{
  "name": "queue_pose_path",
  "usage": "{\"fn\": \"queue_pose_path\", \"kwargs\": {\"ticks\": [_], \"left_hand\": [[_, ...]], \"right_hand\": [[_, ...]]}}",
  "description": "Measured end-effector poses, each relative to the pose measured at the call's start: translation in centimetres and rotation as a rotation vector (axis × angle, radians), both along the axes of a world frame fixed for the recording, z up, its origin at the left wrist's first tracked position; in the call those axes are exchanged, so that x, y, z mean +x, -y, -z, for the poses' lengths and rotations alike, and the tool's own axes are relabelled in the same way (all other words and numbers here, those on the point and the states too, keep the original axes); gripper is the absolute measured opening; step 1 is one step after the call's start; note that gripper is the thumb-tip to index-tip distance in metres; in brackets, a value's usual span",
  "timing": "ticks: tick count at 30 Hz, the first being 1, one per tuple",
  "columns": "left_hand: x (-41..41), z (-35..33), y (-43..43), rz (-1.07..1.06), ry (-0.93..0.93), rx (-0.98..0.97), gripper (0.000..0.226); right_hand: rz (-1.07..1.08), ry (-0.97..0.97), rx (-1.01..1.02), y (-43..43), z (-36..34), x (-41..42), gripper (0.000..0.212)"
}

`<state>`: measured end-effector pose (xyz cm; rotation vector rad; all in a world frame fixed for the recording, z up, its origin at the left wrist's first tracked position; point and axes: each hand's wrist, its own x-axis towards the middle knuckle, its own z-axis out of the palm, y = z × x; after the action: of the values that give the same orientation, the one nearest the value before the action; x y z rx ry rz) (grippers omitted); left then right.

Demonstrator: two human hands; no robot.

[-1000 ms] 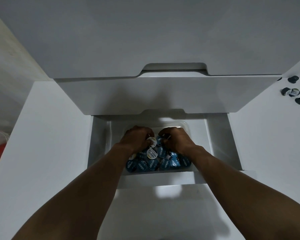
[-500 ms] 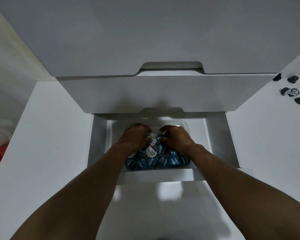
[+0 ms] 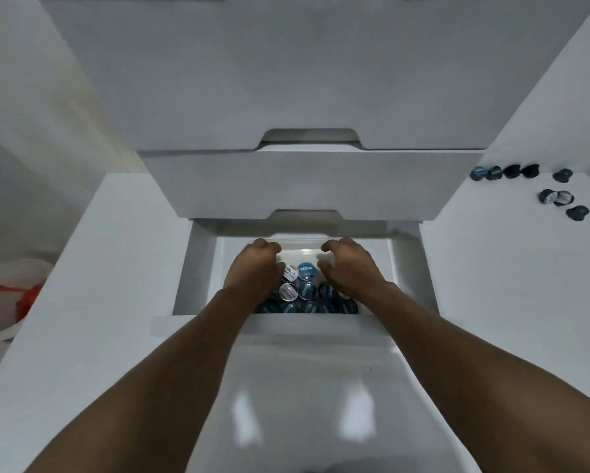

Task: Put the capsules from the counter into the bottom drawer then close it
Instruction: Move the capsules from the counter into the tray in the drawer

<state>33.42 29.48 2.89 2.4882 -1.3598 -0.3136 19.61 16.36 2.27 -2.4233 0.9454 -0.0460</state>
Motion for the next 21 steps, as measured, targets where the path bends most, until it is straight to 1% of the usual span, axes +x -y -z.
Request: {"fn": "queue_pose_path", "kwargs": {"ticks": [5,8,12,17,21], "left_hand": [[-2.7,-1.8,-1.0,-0.058,0.143,-0.061,0.037],[-4.4,-3.2,-1.4,-0.034,0.263,-0.133,0.034],[-6.6,-5.7,-1.4,0.013,0.325,-0.214,0.029],[-9.3,-9.5,-1.5,0.123,0.403,-0.306,0.029],[-12.0,-11.9,-2.2,0.203,0.395,-0.361,0.027]], "right_hand": [[-0.010,0.038,-0.157,-0.3,-2.3,-1.8,0.041],[-0.018,0.085,-0.261,-0.7,-3.9,-3.5,0.038],[0.011,0.154,-0.343,-1.4,-6.5,-6.3,0.040],[0.135,0.169,-0.401,-2.9,-10.0,-10.4,0.038],[0.257,0.213,-0.415,-4.9,-12.2,-14.6,0.038]]}}
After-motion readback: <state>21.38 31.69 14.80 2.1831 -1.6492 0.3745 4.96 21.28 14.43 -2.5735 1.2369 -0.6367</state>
